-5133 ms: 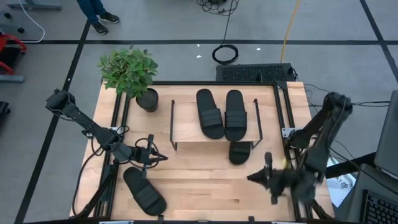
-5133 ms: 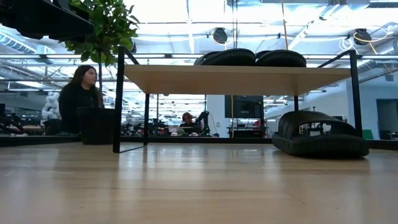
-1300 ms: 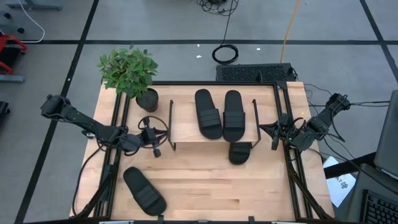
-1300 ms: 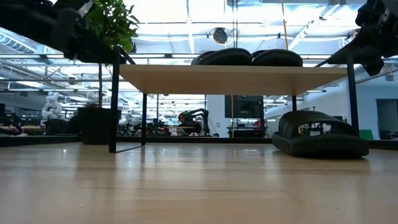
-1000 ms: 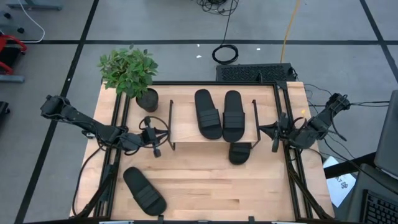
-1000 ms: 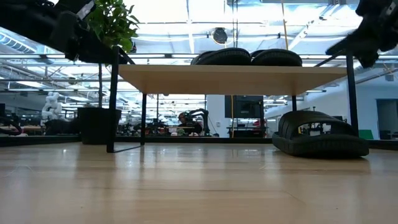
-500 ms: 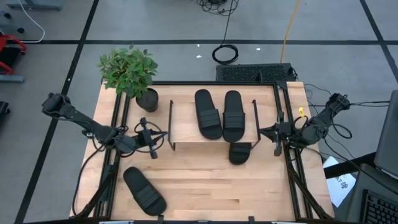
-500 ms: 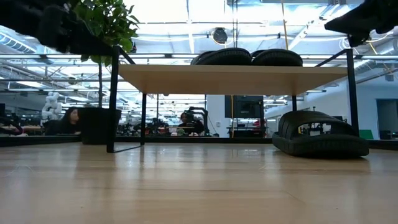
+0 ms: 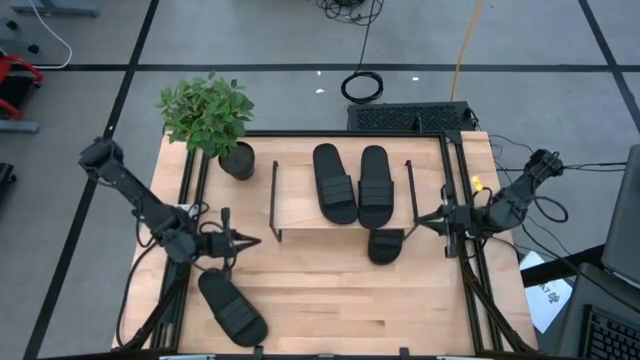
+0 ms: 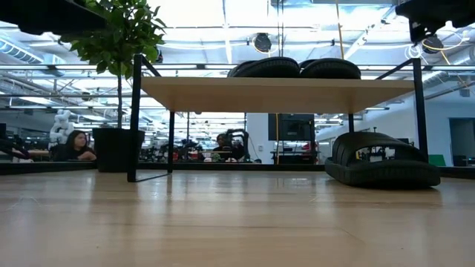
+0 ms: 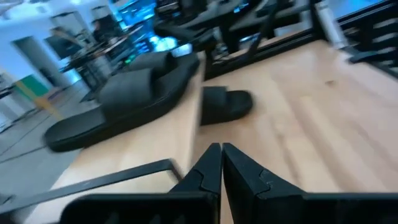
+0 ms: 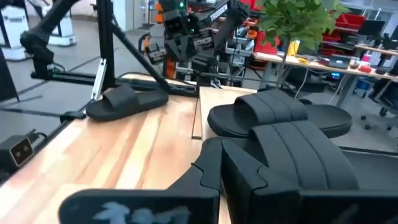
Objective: Pick and place slides into the shelf
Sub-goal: Put the black slide under the shelf
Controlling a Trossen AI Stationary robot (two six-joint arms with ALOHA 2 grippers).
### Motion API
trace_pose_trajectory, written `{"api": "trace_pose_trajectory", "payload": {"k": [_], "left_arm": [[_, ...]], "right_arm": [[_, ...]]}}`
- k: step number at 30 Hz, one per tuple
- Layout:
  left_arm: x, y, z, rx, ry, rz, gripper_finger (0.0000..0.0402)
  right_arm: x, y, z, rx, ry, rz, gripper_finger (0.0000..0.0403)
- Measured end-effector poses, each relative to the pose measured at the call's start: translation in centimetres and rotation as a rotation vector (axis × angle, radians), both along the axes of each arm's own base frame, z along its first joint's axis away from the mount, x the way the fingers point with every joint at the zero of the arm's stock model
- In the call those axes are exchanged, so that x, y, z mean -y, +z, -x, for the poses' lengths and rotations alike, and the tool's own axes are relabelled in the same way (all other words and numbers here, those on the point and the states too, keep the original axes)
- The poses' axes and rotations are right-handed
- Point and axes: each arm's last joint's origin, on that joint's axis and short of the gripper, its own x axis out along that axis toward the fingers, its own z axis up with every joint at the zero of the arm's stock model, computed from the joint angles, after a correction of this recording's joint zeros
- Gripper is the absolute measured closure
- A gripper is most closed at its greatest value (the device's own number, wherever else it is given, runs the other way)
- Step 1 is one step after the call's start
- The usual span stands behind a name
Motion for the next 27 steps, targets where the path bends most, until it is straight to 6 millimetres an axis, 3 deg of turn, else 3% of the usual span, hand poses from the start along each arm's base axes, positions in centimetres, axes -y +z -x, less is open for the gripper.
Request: {"api": "trace_pose_trajectory", "payload": {"k": [5,9,15,22,27], "left_arm": [[1.0,0.5,0.7,-0.001,-0.02,0.005,0.0385],[2.4,3.2,1.2,-0.047,0.015,0.021,0.0385],[5.2,6.7,1.2,-0.259,0.017,0.055,0.0399],[8.3,6.0,0.1,-0.607,0.052,0.337,0.04],[8.7,4.8,0.4,-0.801,0.154,0.504,0.0389]], "right_arm": [[-0.3,-0.2,-0.3,-0.018,0.027,0.017,0.0403],[-0.5,-0.3,-0.5,-0.035,0.024,0.01,0.0403],[-0.8,-0.6,-0.8,-0.058,0.023,0.027,0.0403],[-1.1,-0.9,-1.2,-0.084,0.024,0.055,0.0403],[-1.3,-1.1,-1.5,-0.1,0.025,0.075,0.0403]]}}
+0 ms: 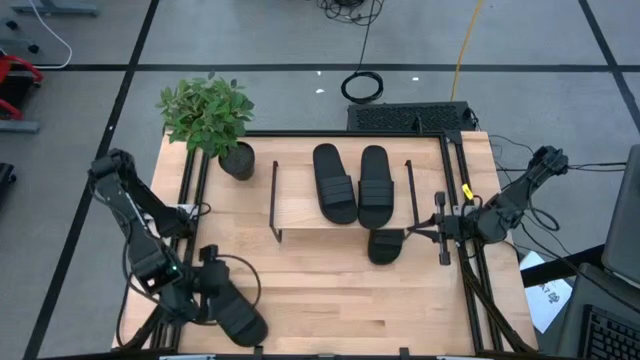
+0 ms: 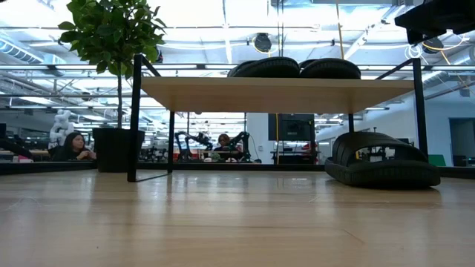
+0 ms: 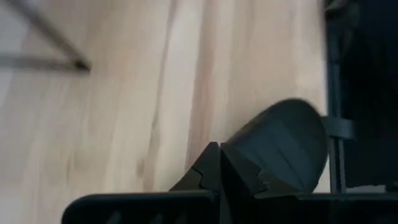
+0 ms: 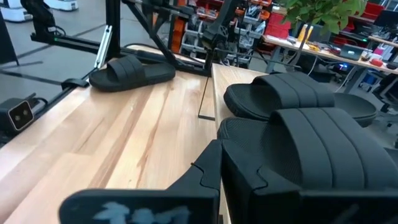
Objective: Pick and place slides into the shelf
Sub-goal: Put the black slide under the shelf
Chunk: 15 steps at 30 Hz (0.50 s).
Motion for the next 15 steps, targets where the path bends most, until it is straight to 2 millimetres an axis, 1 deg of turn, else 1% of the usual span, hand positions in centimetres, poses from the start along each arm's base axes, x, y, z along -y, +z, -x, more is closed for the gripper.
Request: {"api": "trace_pose_trajectory", "payload": {"k": [3,7,11,15], "left_arm": [[-0.3,-0.2,0.2,-0.034,0.123,0.043,0.0378],[0.0,-0.1,0.0,-0.019,0.206,0.123,0.0351],[1.7,-0.5,-1.2,0.046,0.21,0.219,0.0305],[4.0,-1.4,-2.9,0.111,0.212,0.331,0.0246]], "right_arm": [[-0.1,0.0,-0.2,-0.002,0.003,0.015,0.0403],[-0.3,-0.1,-0.4,-0.009,0.003,0.022,0.0403],[-0.4,-0.3,-0.5,-0.019,-0.001,0.013,0.0403],[-0.6,-0.4,-0.7,-0.031,0.0,0.025,0.0403]]}}
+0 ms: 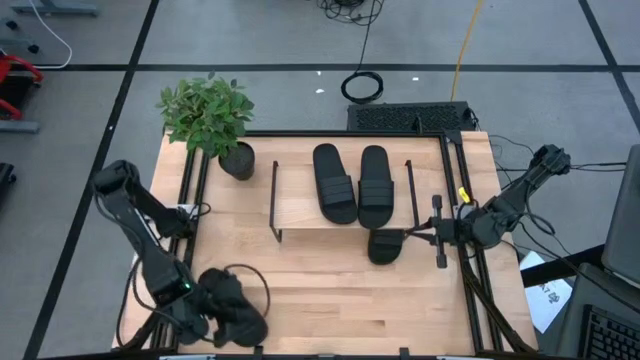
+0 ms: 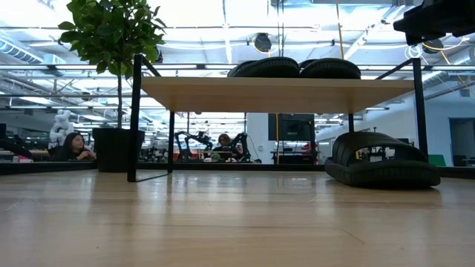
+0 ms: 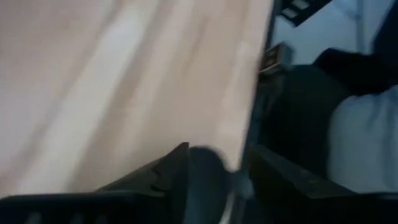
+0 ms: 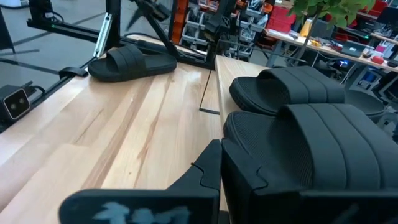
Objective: Pick and place slides into the shelf
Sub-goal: Put the black slide under the shelf
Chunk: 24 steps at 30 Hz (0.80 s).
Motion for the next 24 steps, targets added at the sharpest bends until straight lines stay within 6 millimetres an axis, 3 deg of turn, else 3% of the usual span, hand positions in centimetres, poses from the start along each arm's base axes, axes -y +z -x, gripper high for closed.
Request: {"api": "trace_pose_trajectory", "payload": {"k": [5,11,18,24], "left_arm": [[2.3,-2.0,-1.4,0.064,-0.041,0.002,0.0178],[2.7,-4.1,-1.2,-0.084,-0.083,-0.033,0.0138],[1.7,-3.4,-1.6,-0.109,-0.1,-0.031,0.0133],[0.7,-2.9,-0.4,-0.293,-0.066,0.05,0.0131]], "right_arm": [[-0.1,-0.2,-0.2,-0.013,0.002,0.018,0.0403],[-0.3,-0.4,-0.3,-0.027,0.002,0.03,0.0403],[-0.3,-0.4,-0.4,-0.029,0.002,0.032,0.0403],[-0.3,-0.4,-0.4,-0.029,0.002,0.032,0.0403]]}}
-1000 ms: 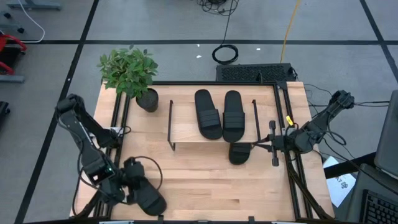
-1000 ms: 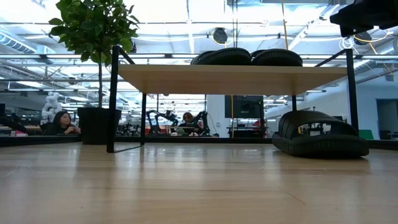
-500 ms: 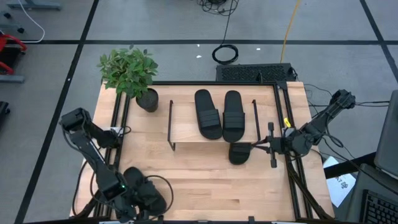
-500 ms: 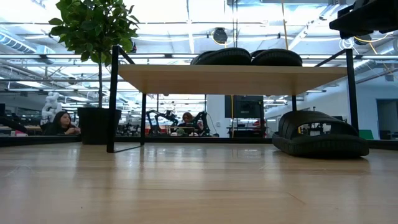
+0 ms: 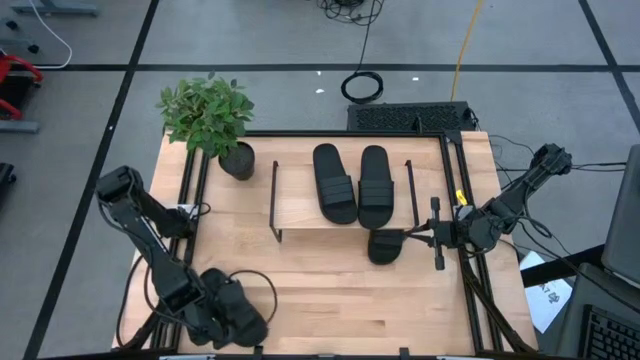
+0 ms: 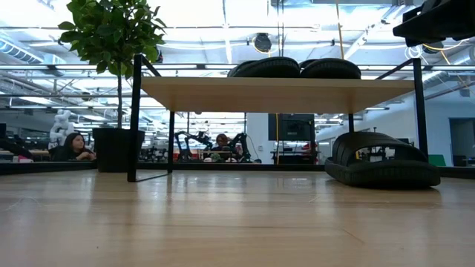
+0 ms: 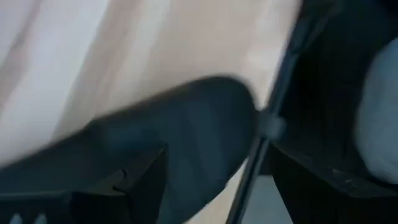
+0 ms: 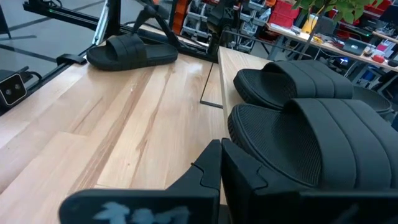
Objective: Pick and place slides into the shelf
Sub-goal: Put the black slide under the shelf
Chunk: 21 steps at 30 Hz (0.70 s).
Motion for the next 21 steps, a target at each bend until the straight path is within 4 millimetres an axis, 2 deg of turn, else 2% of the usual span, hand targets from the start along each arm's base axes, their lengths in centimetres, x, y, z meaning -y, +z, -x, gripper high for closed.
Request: {"api": "trace_pose_trajectory", "payload": {"k": [4,8,16,21], "left_arm": [[-0.7,0.5,0.9,-0.07,0.06,0.007,0.013],[-0.9,0.9,1.0,-0.068,0.108,0.026,0.013],[-1.8,0.3,1.6,-0.121,0.204,-0.074,0.013],[-2.0,0.2,1.9,-0.149,0.25,-0.08,0.0131]], "right_arm": [[0.0,0.0,0.0,0.0,0.0,0.0,0.0403],[0.0,-0.1,0.0,-0.001,0.0,0.0,0.0403],[-0.1,-2.7,-0.1,0.025,0.016,0.049,0.0403],[-0.2,-2.9,-0.3,0.135,0.036,0.061,0.0403]]}}
